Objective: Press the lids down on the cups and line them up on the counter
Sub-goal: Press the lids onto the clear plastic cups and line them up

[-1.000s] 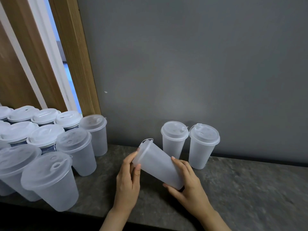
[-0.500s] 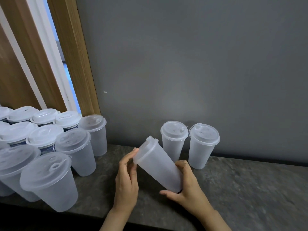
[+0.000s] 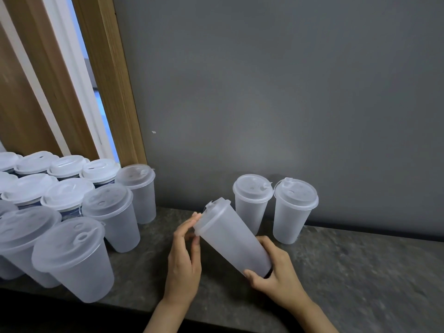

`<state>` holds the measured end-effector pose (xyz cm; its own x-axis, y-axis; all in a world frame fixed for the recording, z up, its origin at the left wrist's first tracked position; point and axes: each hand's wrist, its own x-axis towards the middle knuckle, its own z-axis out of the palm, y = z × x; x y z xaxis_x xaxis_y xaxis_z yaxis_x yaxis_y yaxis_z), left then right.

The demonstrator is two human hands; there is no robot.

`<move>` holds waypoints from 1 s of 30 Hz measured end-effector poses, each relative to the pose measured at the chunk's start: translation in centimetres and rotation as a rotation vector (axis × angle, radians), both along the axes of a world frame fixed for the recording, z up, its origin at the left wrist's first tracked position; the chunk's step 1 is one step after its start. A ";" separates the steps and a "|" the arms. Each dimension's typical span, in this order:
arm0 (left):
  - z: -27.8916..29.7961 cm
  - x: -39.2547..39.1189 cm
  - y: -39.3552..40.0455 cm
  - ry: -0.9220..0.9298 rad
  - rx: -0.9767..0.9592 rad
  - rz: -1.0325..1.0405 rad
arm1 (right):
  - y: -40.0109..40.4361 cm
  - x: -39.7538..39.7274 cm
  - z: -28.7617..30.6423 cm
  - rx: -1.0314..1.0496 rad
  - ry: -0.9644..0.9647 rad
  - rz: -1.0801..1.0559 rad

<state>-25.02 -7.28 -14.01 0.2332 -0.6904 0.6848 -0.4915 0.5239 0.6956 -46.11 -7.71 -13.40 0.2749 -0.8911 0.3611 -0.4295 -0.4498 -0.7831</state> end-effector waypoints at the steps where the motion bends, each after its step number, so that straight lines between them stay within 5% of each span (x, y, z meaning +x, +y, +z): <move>1: 0.0 0.1 0.0 0.003 -0.012 0.011 | -0.1 0.1 0.0 0.011 0.001 0.003; 13: -0.1 0.1 -0.3 -0.120 -0.118 0.014 | -0.3 0.3 -0.6 -0.148 0.010 -0.095; 24: -0.2 0.1 -0.5 -0.094 -0.007 0.039 | -0.1 -0.1 0.3 0.050 -0.225 -0.024; 30: 0.1 0.2 -0.2 -0.041 -0.031 0.046 | -0.2 0.3 -0.2 0.065 -0.039 -0.003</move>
<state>-24.81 -7.43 -13.93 0.2359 -0.6581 0.7150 -0.5432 0.5208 0.6585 -45.79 -7.96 -13.63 0.2591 -0.9137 0.3132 -0.3990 -0.3965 -0.8268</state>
